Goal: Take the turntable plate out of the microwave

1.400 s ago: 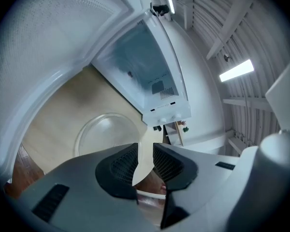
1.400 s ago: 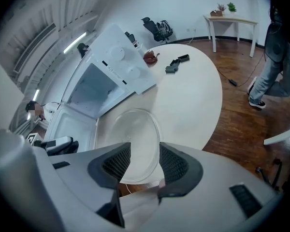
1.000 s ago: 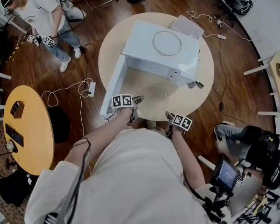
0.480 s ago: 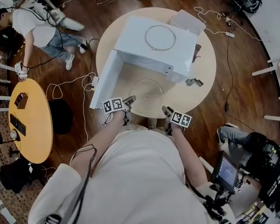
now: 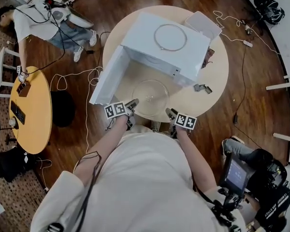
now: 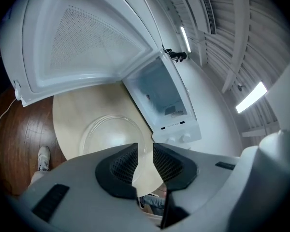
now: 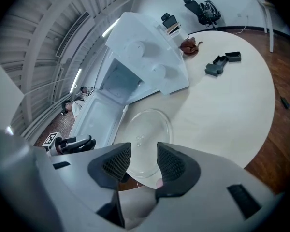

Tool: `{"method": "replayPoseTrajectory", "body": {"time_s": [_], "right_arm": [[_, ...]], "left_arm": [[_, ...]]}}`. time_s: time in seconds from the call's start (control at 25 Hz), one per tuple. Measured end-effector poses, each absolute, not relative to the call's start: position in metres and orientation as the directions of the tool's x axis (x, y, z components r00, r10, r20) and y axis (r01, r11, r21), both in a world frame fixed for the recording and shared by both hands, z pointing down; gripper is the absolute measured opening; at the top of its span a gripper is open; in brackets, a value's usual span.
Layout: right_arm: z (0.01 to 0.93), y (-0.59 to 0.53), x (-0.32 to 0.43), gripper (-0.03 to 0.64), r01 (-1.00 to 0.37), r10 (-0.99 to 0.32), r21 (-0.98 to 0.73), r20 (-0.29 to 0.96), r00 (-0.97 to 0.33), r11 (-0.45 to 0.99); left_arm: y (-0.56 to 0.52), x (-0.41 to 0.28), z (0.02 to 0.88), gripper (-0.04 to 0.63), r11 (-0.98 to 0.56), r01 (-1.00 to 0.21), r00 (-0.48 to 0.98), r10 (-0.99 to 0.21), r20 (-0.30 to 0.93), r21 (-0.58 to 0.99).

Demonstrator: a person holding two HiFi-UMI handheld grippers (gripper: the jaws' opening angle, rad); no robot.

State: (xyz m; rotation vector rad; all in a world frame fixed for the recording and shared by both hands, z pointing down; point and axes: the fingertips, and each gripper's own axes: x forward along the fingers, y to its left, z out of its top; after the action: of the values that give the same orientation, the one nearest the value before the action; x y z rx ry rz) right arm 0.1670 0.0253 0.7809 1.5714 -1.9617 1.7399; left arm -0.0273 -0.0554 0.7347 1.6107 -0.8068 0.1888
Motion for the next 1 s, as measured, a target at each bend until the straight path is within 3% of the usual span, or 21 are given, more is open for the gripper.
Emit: {"method": "replayPoseTrajectory", "body": {"time_s": [0.36,0.64,1.0], "right_arm": [[0.772,-0.003,0.156,0.167,-0.721,-0.585,-0.687,0.622,-0.52,-0.089],[0.765,-0.007,0.165,0.167,-0.699,-0.612,-0.709,0.597,-0.519,-0.099],[0.751,0.002,0.168,0.167,-0.687,-0.668,-0.714,0.577,-0.469,-0.134]], "left_arm": [[-0.061,-0.043,0.727,0.104,0.02,-0.61,0.699,-0.458,0.55,0.792],[-0.075,-0.043,0.702,0.104,-0.08,-0.645,0.689,-0.491,0.532,0.76],[-0.078,-0.029,0.689,0.104,-0.221,-0.642,0.742,-0.422,0.522,0.734]]}}
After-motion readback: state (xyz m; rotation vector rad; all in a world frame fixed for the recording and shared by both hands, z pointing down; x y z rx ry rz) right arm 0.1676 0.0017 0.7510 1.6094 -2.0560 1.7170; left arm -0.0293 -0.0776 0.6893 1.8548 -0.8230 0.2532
